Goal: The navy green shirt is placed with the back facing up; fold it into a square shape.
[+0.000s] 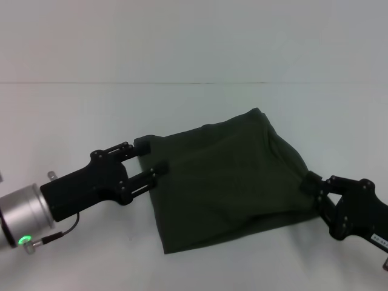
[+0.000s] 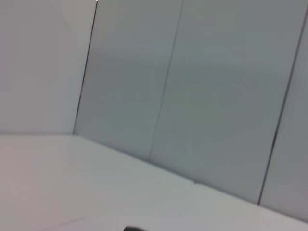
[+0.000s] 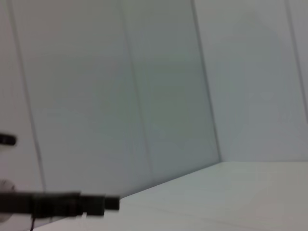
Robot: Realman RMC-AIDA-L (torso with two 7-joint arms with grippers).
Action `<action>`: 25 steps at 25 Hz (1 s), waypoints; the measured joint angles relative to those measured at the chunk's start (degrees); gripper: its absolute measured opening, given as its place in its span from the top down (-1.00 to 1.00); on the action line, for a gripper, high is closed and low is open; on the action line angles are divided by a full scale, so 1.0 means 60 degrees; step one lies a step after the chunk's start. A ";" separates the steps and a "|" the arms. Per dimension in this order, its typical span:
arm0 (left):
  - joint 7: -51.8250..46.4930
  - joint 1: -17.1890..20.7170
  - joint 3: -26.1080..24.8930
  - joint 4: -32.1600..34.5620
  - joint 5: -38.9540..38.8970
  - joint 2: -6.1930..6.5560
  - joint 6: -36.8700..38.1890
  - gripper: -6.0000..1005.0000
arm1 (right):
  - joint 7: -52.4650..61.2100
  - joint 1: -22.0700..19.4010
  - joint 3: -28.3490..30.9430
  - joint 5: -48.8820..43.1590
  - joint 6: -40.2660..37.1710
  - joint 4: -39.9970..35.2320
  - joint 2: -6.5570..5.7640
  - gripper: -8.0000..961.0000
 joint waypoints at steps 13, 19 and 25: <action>0.0634 0.1623 -0.0122 0.0164 0.1292 0.0091 0.0907 -0.60 | -0.0665 -0.0260 -0.0463 -0.1347 0.0177 -0.0638 0.0008 0.32; 0.0921 0.1867 -0.0284 0.0061 0.1323 0.0051 0.0752 -0.67 | -0.0796 -0.0411 -0.0407 -0.1307 0.0619 -0.0522 0.0039 -0.11; 0.0924 0.1798 -0.0251 0.0024 0.1436 0.0037 0.0546 -0.67 | -0.0797 -0.0418 -0.0406 -0.1306 0.0730 -0.0477 0.0049 -0.68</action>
